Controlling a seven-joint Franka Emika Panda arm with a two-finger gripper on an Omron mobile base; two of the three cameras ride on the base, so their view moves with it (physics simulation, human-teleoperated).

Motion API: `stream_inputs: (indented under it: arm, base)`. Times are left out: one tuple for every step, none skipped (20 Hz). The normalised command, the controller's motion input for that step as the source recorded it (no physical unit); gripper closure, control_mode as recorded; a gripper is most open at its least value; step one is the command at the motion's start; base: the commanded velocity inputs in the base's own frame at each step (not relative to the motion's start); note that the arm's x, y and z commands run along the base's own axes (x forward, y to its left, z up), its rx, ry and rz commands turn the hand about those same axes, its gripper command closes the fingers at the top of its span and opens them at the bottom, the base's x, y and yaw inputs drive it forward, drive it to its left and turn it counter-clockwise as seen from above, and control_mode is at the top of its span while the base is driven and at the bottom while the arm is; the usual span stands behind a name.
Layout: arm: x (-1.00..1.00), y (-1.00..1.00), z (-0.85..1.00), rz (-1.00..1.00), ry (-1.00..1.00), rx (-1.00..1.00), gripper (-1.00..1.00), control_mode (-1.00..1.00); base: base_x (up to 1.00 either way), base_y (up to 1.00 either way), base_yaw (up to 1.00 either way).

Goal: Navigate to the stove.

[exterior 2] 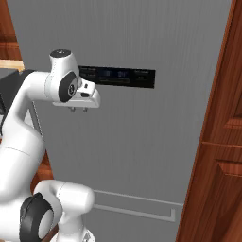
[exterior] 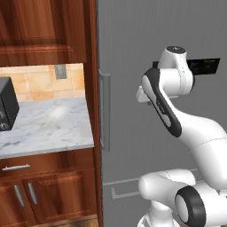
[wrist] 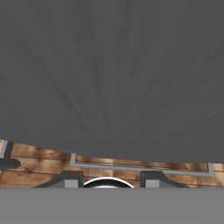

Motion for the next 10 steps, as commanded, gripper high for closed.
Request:
stream_inputs:
  arm:
    - [0.00, 0.00, 0.00, 0.00, 0.00, 0.00, -1.00, 1.00]
    - [0.00, 0.00, 0.00, 0.00, 0.00, 0.00, -1.00, 1.00]
    - [0.00, 0.00, 0.00, 0.00, 0.00, 0.00, -1.00, 1.00]
    - [0.00, 0.00, 0.00, 0.00, 0.00, 0.00, -1.00, 1.00]
    - [0.00, 0.00, 0.00, 0.00, 0.00, 0.00, -1.00, 1.00]
    - [0.00, 0.00, 0.00, 0.00, 0.00, 0.00, -1.00, 1.00]
    - [0.00, 0.00, 0.00, 0.00, 0.00, 0.00, -1.00, 1.00]
    - [0.00, 0.00, 0.00, 0.00, 0.00, 0.00, -1.00, 1.00]
    - [0.00, 0.00, 0.00, 0.00, 0.00, 0.00, -1.00, 1.00]
    - [0.00, 0.00, 0.00, 0.00, 0.00, 0.00, -1.00, 1.00]
  base:
    - [0.00, 0.00, 0.00]
    - [0.00, 0.00, 0.00]
    - [0.00, 0.00, 0.00]
    - [0.00, 0.00, 0.00]
    - [0.00, 0.00, 0.00]
    - [0.00, 0.00, 0.00]
    - [0.00, 0.00, 0.00]
    - [0.00, 0.00, 0.00]
    - [-0.08, 0.00, 0.00]
    - [-0.25, 0.00, 0.00]
